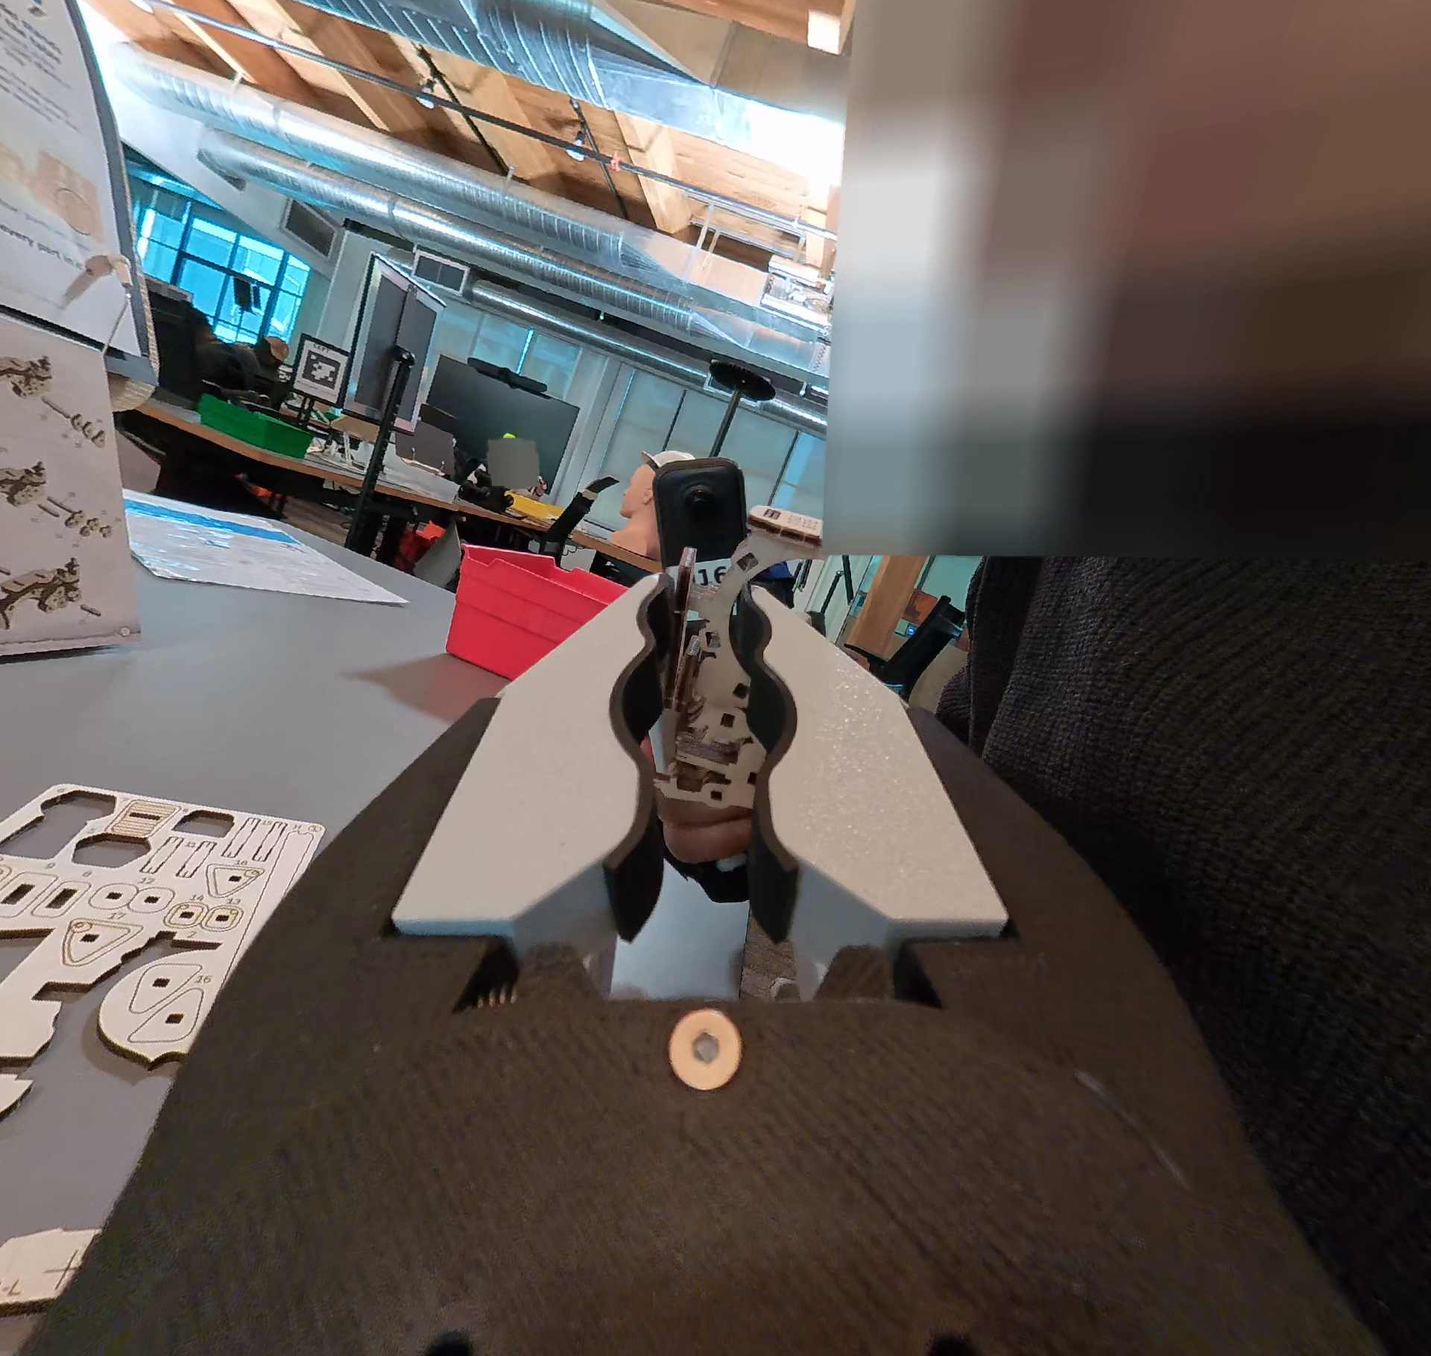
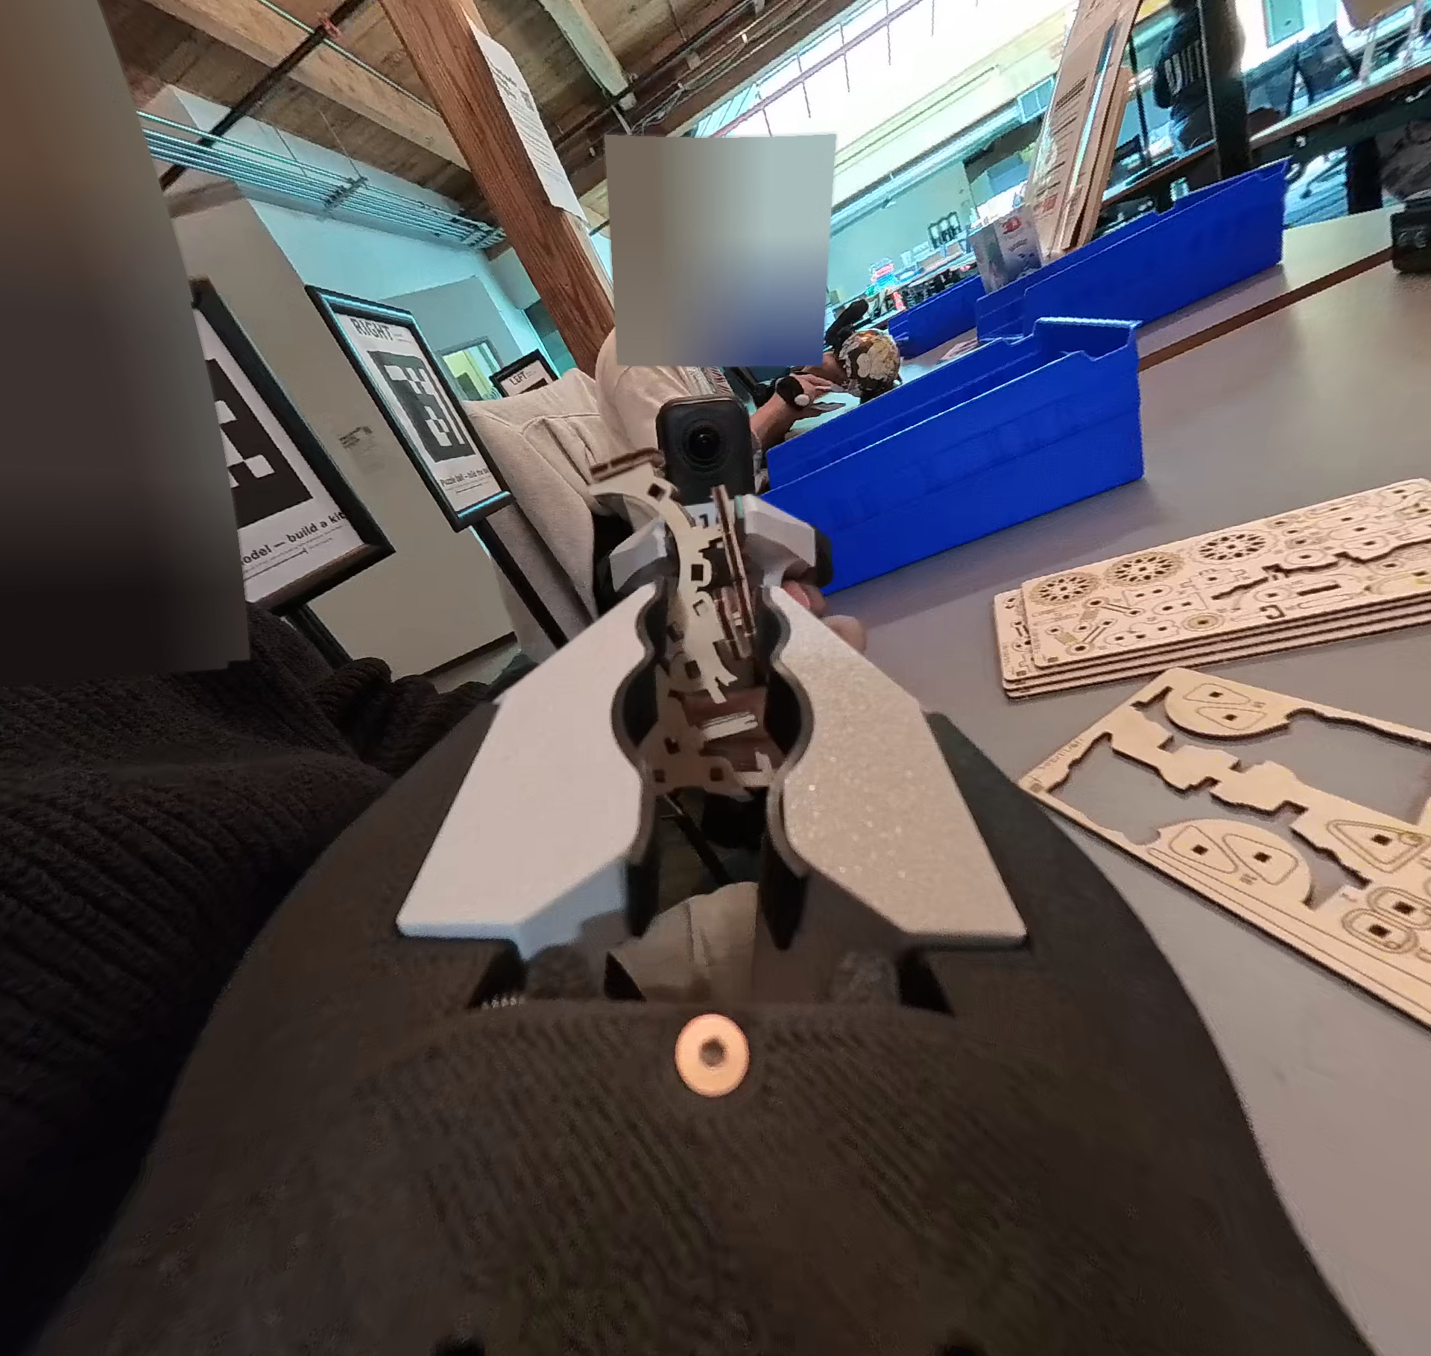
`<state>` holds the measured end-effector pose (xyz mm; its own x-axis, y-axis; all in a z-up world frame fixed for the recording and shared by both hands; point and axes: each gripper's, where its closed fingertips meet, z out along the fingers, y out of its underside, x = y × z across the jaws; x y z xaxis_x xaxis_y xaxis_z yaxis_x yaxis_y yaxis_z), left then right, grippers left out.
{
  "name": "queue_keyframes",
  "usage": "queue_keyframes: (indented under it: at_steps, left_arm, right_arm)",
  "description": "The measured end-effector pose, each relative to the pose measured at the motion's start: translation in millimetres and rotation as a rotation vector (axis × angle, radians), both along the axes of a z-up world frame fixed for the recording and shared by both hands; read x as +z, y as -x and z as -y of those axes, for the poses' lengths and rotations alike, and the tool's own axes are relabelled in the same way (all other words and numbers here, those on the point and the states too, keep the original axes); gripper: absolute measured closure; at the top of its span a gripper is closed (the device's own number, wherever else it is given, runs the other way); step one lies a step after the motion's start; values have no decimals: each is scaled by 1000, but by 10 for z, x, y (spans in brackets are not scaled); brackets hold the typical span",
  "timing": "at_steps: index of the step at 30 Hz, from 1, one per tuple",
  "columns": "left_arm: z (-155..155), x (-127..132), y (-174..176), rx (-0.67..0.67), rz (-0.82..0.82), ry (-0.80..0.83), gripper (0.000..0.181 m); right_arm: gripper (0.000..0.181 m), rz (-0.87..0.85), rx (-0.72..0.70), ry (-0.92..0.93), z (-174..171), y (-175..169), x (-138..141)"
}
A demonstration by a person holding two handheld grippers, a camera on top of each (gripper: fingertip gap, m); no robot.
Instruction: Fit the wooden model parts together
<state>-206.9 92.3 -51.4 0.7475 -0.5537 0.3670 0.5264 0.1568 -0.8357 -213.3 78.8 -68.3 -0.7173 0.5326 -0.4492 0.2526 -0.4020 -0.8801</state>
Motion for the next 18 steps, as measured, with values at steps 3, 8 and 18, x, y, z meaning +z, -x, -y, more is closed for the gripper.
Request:
queue_keyframes:
  at_steps: [3,8,18]
  left_arm:
    - [-4,0,5,13,-6,-4,169]
    - [-26,-12,28,36,1,0,169]
    - [-16,6,-29,-27,66,-22,167]
  right_arm:
    - [160,12,17,29,-1,-7,9]
    - [160,29,31,66,-12,-5,10]
    - [160,98,121,148,18,-35,-5]
